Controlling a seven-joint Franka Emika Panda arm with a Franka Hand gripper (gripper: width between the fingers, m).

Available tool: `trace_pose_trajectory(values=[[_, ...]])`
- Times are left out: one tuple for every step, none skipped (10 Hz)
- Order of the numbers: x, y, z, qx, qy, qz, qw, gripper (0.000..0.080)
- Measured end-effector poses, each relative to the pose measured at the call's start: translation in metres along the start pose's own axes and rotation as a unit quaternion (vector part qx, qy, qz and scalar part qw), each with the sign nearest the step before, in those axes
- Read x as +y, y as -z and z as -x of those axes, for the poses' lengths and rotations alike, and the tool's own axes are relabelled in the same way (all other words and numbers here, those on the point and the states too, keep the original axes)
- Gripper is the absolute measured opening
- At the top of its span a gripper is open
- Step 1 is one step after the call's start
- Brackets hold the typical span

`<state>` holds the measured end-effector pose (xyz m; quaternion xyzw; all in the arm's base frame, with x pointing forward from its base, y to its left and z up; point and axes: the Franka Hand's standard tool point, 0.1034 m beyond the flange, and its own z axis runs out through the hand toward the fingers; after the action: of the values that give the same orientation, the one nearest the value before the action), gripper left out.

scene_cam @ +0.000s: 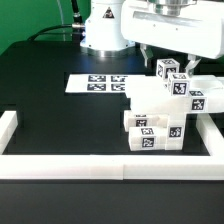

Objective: Assemble chair

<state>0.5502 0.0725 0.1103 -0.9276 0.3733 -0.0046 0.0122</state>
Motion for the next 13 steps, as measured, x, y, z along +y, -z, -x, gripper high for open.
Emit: trace_pose_trajectory(values=[[0.0002, 0.0, -0.0001, 0.0, 0.039, 0.0, 0.999, 0.0649], [0.0005, -0.0001, -0.0004, 0.002, 0.079, 0.002, 0.997, 0.0649], [0.001, 0.0, -0.0013, 0.003, 0.127, 0.003, 0.992, 0.0649], [0.0009, 0.0, -0.0011, 0.003, 0.161, 0.004, 0.987, 0.0649], [0.0008, 0.0, -0.001, 0.003, 0.18, 0.004, 0.984, 0.0649], [0.0012, -0.0003, -0.0009, 0.003, 0.218, 0.005, 0.976, 0.0649], [0.0016, -0.0004, -0.0011, 0.003, 0.255, 0.005, 0.967, 0.0649], [0.0016, -0.0004, -0.0012, 0.003, 0.286, 0.006, 0.958, 0.0649], [0.0017, -0.0004, -0.0013, 0.002, 0.315, 0.006, 0.949, 0.0649], [0.0019, -0.0004, -0.0015, 0.003, 0.34, 0.007, 0.94, 0.0649], [0.003, -0.0003, -0.0027, 0.003, 0.377, 0.01, 0.926, 0.0649], [0.0038, -0.0004, -0.0036, 0.003, 0.394, 0.01, 0.919, 0.0649], [0.0047, -0.0003, -0.0046, 0.003, 0.422, 0.012, 0.907, 0.0649]])
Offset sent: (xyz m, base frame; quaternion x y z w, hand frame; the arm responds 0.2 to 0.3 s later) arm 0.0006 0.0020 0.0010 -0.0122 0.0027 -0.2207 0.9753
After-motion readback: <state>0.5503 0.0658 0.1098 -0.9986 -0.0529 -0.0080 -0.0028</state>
